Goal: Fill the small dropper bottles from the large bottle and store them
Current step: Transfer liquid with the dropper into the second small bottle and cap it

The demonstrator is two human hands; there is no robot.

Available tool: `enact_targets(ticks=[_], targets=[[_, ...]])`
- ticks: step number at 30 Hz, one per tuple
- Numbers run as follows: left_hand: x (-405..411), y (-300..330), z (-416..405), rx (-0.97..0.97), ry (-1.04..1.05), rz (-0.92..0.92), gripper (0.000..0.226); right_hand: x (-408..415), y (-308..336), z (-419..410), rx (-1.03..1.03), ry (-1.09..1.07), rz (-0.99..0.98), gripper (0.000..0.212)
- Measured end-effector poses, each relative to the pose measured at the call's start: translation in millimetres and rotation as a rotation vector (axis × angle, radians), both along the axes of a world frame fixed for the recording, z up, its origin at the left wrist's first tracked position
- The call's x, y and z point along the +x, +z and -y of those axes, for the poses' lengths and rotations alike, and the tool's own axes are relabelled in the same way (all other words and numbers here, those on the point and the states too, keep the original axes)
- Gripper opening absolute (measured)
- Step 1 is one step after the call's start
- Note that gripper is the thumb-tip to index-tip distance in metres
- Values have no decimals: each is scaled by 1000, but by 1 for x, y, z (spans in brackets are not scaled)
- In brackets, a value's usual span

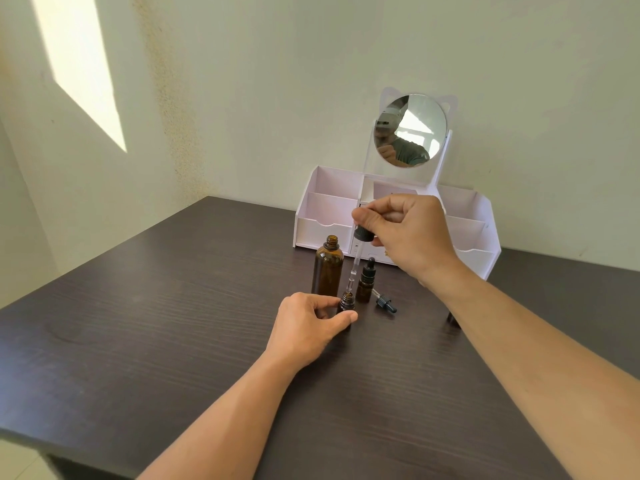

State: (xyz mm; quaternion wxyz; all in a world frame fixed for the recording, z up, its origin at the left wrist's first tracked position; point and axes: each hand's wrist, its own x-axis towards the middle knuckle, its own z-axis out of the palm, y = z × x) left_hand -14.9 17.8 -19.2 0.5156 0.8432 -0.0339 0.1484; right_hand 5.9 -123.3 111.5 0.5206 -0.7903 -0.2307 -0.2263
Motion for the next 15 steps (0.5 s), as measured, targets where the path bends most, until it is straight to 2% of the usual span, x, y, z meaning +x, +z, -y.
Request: enact_targets(ticks=[15], targets=[[0,0,0,16,-1,-10,54,3,-8,2,-41,-59,-6,6]])
